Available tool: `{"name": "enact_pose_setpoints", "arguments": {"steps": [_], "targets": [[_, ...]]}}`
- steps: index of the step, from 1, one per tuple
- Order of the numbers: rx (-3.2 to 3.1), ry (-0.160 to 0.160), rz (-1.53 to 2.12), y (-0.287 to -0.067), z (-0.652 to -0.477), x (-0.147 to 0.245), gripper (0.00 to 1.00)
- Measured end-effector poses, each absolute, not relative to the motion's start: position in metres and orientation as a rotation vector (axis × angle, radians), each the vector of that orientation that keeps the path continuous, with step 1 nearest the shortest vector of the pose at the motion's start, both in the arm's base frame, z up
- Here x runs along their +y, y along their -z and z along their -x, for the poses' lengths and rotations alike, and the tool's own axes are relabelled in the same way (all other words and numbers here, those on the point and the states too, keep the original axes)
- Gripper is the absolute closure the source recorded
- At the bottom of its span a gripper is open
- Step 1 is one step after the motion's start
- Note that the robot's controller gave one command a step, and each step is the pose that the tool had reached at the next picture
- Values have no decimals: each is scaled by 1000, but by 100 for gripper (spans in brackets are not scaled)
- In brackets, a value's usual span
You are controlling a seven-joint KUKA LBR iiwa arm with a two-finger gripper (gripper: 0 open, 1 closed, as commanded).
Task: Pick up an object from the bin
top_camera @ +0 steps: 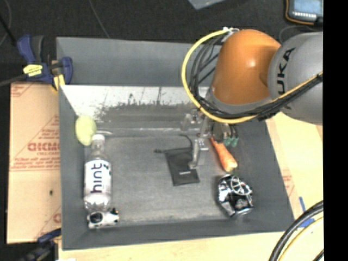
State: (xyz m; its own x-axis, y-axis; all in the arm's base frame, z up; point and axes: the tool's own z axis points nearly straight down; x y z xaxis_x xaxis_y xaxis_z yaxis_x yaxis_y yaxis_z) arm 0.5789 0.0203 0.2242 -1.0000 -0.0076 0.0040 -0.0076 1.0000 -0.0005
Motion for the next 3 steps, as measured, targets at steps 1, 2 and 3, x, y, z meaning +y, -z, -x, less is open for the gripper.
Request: {"name": "enact_pose_setpoints", "arguments": {"steps": [1, 2, 3], "targets": [[-3145, 0, -11, -229, -580, 20, 0], [-3147, -2, -126, -192, -579, 19, 0], [-3147, 1, -80, -154, -576, 4, 0]]}}
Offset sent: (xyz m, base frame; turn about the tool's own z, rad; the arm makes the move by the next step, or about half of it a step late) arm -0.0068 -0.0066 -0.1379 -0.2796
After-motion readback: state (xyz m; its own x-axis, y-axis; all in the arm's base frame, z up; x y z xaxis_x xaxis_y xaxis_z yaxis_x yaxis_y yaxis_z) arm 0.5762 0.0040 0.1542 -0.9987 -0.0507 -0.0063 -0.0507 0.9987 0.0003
